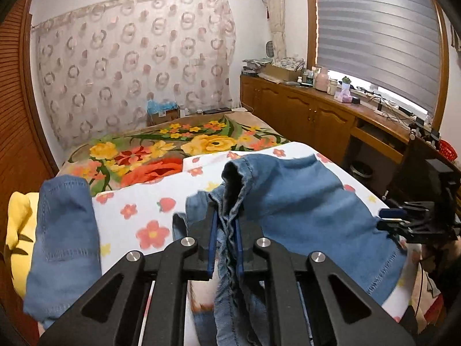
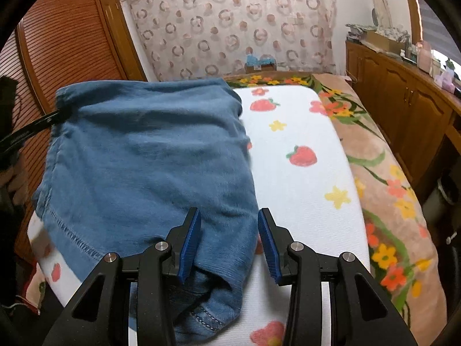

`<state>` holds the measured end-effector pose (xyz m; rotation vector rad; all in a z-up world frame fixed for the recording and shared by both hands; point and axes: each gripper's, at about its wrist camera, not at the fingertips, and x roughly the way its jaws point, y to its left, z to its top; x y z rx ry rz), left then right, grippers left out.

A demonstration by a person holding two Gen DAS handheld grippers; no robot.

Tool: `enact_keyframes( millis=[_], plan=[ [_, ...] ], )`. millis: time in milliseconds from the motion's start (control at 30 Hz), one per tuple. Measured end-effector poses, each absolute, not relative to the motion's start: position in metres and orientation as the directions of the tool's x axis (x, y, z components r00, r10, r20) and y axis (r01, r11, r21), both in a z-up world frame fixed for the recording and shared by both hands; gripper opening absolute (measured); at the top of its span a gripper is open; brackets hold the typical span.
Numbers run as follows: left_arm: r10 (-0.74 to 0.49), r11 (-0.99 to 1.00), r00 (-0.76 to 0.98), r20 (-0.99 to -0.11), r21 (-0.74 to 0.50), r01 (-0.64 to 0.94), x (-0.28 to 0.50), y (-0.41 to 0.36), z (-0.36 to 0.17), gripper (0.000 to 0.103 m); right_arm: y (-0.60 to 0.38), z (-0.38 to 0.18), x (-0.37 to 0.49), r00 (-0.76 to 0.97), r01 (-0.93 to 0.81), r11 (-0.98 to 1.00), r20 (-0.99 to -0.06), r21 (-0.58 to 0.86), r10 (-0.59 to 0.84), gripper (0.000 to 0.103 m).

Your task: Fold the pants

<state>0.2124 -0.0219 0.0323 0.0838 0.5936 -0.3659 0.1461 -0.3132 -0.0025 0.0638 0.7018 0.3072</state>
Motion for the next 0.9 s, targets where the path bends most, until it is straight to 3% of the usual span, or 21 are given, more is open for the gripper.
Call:
enact_keyframes(
  millis=[267, 367, 433, 900],
  plan=[
    [-0.266, 0.948, 0.7, -0.662, -0.05, 0.313, 0.24, -0.007, -0.007, 0.017, -0.312, -0.007, 0.144, 0.717, -0.266, 0.951, -0.627, 0.159, 0.305, 0.043],
    [-0.27, 0.953, 0.691, -0.671, -0.082, 0.293, 0.239, 0.0, -0.014, 0.032, -0.309, -0.006, 0.146, 0.715, -0.269, 0.951, -0.63, 0.152, 0.303, 0.043],
    [-0.266, 0.955, 0.699, -0.663, -0.084, 0.285, 0.235, 0.001, -0.012, 0.049, -0.307, -0.005, 0.147, 0.711, -0.278, 0.949, -0.633, 0.147, 0.307, 0.043],
    [-0.32, 0.935, 0.726, -0.609, -0.078, 0.346, 0.201, -0.033, -0.001, 0.053, -0.316, -0.002, 0.121, 0.691, -0.267, 0.953, -0.661, 0.142, 0.292, 0.042]
  ],
)
